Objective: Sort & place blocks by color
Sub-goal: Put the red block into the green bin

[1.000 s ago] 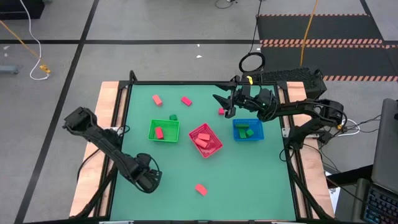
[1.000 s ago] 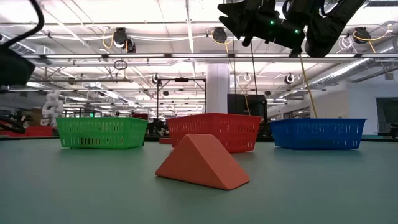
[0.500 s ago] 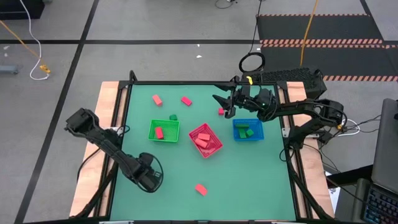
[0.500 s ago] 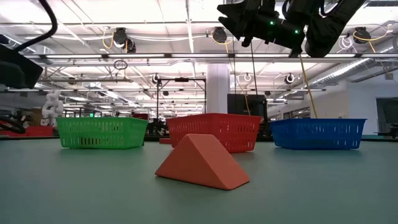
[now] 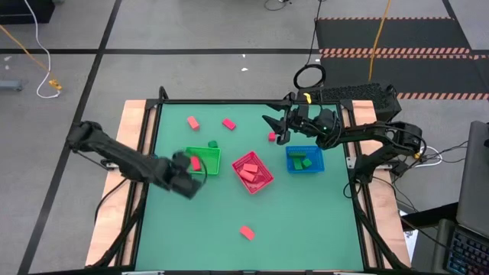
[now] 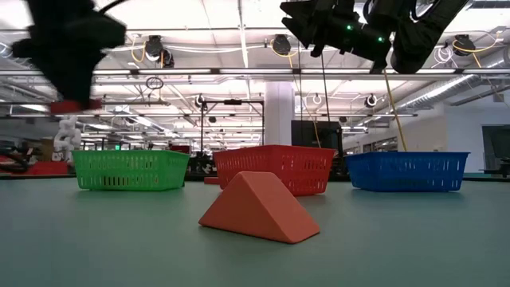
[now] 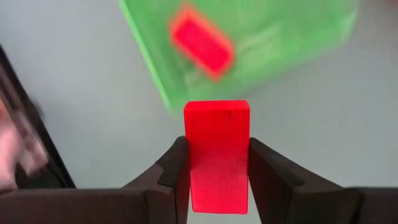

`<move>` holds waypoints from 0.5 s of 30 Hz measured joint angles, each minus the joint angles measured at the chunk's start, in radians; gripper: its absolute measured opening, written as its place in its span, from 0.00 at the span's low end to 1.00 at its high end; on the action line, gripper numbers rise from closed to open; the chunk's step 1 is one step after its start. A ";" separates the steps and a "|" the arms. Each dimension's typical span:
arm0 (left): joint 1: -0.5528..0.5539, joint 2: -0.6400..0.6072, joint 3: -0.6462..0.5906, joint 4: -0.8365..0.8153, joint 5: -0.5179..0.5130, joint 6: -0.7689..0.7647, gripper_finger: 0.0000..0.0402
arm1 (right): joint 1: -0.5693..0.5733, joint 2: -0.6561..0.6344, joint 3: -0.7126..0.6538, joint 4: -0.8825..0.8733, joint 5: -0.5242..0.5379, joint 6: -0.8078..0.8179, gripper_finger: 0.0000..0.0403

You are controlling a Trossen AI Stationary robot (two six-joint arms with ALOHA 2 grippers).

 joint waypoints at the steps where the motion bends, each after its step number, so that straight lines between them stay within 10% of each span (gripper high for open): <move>1: 0.035 -0.021 0.010 0.004 -0.048 0.038 0.31 | 0.000 0.000 0.000 0.000 0.000 0.000 0.58; 15: 0.379 0.041 0.015 0.325 -0.096 0.499 0.31 | 0.000 0.000 0.000 -0.037 0.002 -0.024 0.58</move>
